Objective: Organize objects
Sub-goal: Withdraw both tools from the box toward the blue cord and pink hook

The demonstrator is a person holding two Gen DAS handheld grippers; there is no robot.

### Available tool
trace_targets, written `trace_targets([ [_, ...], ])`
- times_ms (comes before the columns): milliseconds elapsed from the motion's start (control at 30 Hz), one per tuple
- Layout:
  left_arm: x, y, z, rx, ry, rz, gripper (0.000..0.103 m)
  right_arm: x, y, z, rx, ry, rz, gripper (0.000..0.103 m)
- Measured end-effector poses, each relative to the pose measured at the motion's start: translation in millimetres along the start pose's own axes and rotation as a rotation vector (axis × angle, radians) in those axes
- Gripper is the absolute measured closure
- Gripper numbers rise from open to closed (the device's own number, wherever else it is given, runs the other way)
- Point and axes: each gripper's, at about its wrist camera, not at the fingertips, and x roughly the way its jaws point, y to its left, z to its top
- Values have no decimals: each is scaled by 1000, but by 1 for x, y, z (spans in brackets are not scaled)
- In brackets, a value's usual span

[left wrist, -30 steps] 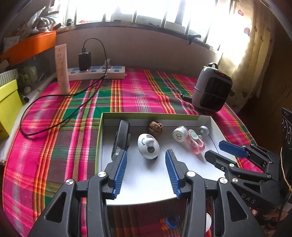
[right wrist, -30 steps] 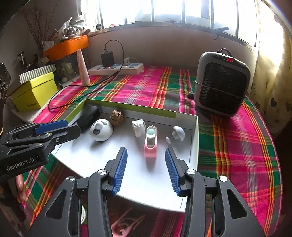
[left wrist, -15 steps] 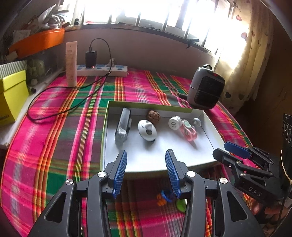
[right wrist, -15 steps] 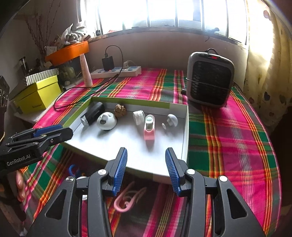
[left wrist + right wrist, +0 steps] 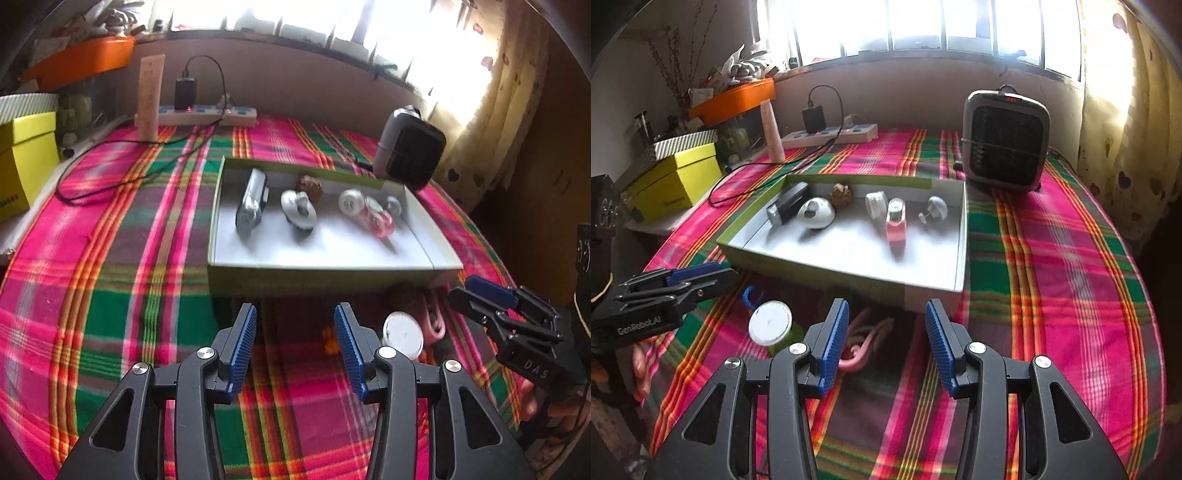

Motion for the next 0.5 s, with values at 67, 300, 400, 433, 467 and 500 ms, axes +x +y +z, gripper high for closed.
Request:
trace_targets([
  [67, 1, 1, -5, -2, 6, 2, 60, 2, 2, -4, -3, 14, 8, 58],
  [300, 3, 2, -11, -3, 22, -21, 60, 5, 4, -9, 1, 33, 29, 58],
  [400, 7, 2, -12, -2, 37, -27, 60, 6, 9, -11, -14, 38, 34, 58],
  [433, 7, 2, -12, -3, 39, -29, 60, 7, 11, -10, -20, 43, 36, 58],
  [467, 7, 3, -12, -5, 38, -31, 60, 9, 13, -11, -25, 50, 32, 58],
  [500, 7, 3, -12, -6, 38, -33, 60, 11, 14, -11, -28, 54, 28, 58],
])
